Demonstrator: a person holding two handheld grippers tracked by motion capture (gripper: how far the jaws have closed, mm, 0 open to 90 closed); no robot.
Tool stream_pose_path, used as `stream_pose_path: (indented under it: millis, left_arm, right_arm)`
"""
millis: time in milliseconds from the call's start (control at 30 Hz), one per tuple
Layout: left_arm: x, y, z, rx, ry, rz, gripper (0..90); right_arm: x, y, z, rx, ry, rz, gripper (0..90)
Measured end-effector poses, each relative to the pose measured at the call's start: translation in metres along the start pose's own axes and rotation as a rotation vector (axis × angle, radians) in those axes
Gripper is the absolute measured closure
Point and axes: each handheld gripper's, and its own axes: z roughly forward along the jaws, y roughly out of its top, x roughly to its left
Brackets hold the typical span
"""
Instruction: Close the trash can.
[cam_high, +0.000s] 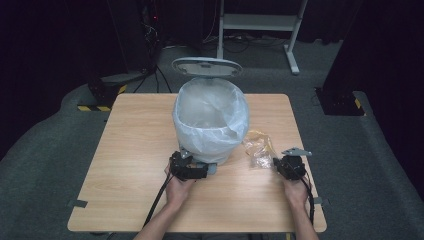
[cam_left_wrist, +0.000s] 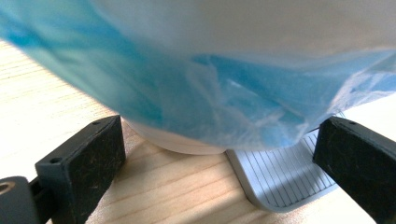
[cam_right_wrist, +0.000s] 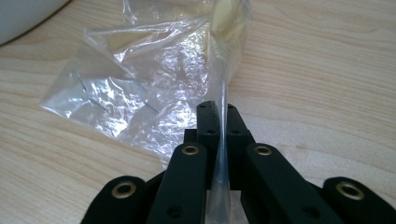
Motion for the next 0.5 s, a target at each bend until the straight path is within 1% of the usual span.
stream_pose_path:
  millis: [33, 100, 233, 300, 333, 400, 500]
  left_arm:
    - [0.000, 0.000, 0.000, -0.008, 0.013, 0.003, 2.4]
    - [0.000, 0.000, 0.000, -0.008, 0.012, 0.002, 2.4]
    - [0.000, 0.000, 0.000, -0.011, 0.014, 0.001, 2.4]
    - [0.000, 0.000, 0.000, -0.005, 0.007, -0.001, 2.4]
    - [0.000, 0.000, 0.000, -0.007, 0.011, 0.003, 2.4]
    - [0.000, 0.000, 0.000, 0.004, -0.009, -0.003, 2.4]
    - [0.000, 0.000, 0.000, -0.007, 0.013, 0.003, 2.4]
  right_arm:
    - [0.000, 0.000, -0.001, -0.005, 0.004, 0.000, 89.4]
    - [0.000, 0.001, -0.005, -0.020, 0.011, 0.007, 89.5]
    - [0.000, 0.003, -0.014, -0.038, 0.017, -0.002, 89.6]
    - [0.000, 0.003, -0.018, -0.048, 0.020, 0.001, 89.6]
    - [0.000, 0.003, -0.020, -0.052, 0.021, -0.002, 89.6]
    - [0.001, 0.003, -0.023, -0.055, 0.023, -0.005, 89.6]
    - [0.001, 0.003, -0.026, -0.058, 0.025, -0.008, 89.6]
